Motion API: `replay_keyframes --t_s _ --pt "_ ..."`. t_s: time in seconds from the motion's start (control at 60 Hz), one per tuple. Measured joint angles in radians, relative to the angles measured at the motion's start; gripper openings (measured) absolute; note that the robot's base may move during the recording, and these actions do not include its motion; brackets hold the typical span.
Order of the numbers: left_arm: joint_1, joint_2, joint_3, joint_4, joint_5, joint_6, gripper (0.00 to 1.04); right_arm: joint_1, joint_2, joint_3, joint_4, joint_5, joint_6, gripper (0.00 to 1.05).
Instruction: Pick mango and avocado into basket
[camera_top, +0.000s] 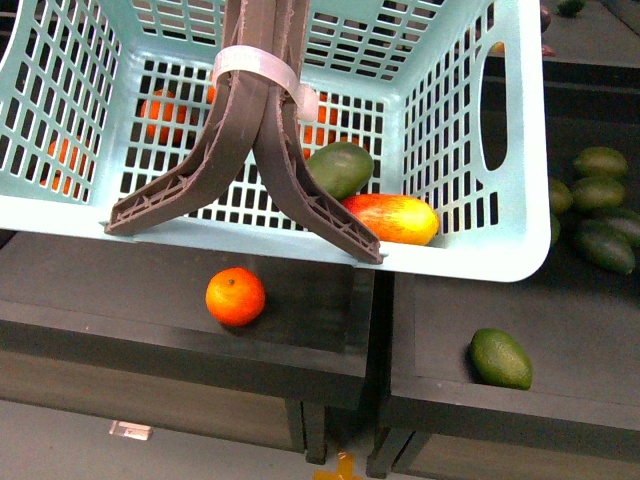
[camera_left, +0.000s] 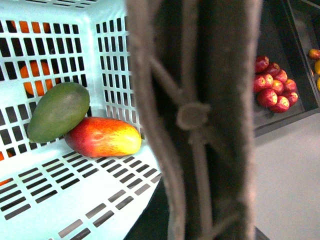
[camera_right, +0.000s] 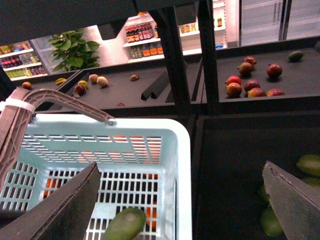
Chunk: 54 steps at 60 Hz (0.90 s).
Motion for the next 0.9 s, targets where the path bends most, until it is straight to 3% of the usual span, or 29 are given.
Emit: replay_keyframes --t_s 0.183,0.366,0.466,0.65,0.8,0.833,0.9 --pt "0.0 0.0 0.0 0.0 0.005 0.0 0.06 -0.023 -0.402 -0.307 -0.159 0.059 0.005 0.97" --pt "0.0 0.0 0.0 0.0 0.004 0.001 0.06 -0.027 -0.442 -0.342 -0.156 0.074 -0.008 0.96" --pt "0.0 0.0 0.0 0.0 0.005 0.0 0.06 -0.053 -0.471 -0.399 -0.026 0.089 -0.12 0.8" --pt "0.0 0.0 0.0 0.0 0.004 0.0 0.06 -0.127 -0.55 -0.449 -0.042 0.024 -0.207 0.49" --pt "0.0 0.0 0.0 0.0 0.004 0.001 0.06 -0.194 -0.63 -0.481 -0.087 -0.042 -0.226 0.12" --pt "0.0 0.0 0.0 0.0 0.004 0.001 0.06 -0.231 -0.652 -0.487 -0.102 -0.103 -0.227 0.04" --pt "0.0 0.0 0.0 0.0 0.004 0.001 0.06 -0.307 -0.683 -0.498 -0.122 -0.157 -0.23 0.02"
